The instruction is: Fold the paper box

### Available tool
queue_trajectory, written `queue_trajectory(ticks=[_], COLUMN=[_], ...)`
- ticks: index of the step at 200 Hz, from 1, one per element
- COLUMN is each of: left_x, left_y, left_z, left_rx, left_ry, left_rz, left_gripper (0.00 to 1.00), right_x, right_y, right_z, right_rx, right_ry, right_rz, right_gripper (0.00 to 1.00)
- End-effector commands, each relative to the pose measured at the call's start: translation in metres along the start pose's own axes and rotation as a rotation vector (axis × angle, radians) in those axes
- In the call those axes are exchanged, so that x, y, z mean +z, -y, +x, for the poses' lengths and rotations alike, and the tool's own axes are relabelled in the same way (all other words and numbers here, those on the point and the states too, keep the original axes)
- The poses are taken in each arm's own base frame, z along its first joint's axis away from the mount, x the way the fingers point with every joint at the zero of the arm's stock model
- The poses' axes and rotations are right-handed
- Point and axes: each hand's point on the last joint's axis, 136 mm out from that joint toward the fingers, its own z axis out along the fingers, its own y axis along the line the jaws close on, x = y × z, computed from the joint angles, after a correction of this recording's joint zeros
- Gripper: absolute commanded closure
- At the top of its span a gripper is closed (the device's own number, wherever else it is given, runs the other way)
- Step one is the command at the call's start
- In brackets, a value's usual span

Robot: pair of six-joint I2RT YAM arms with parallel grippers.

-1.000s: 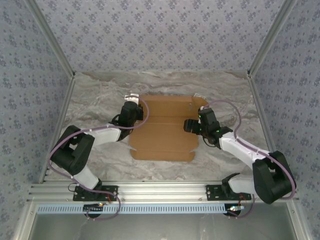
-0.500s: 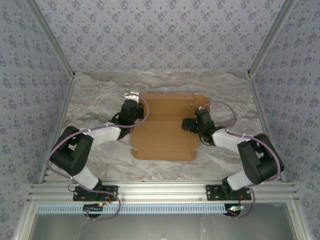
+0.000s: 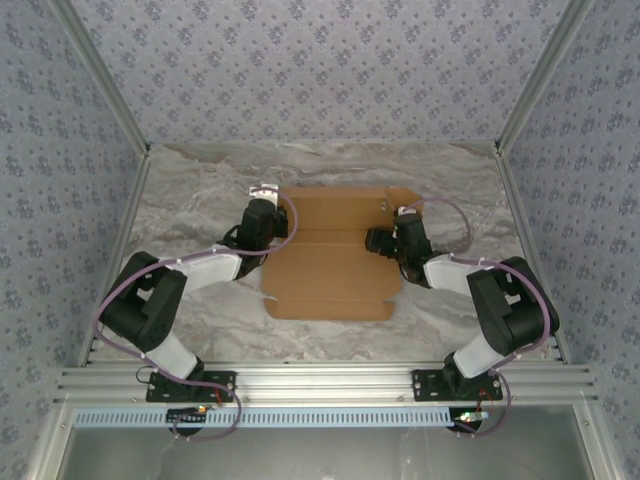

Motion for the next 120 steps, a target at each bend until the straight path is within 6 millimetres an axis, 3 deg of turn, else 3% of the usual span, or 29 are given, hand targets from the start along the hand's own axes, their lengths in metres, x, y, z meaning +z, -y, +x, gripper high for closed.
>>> queue_trajectory(ticks=[1,53,120], left_x=[-0.009,-0.008,-0.007], left_y=[0.008,0.01,0.01], left_z=[-0.031,-0.03,-0.029], left_rx=[-0.04,-0.043,-0.044], left_ry=[0.07,0.067,0.062], left_rz=[0.032,0.041,0.043], left_gripper=[1.0,1.0,1.0], right_x=[-0.008,-0.017,-0.015], right_y=[-0.013,-0.025,-0.037], right_z=[-0.021,-0.021,-0.01], right_rx=[-0.052,-0.088,-0.113], right_ry=[0.079,0.089,0.052], right_rz=[-0.065,-0.133,-0.173], right_gripper=[0.21,0.38,0.48])
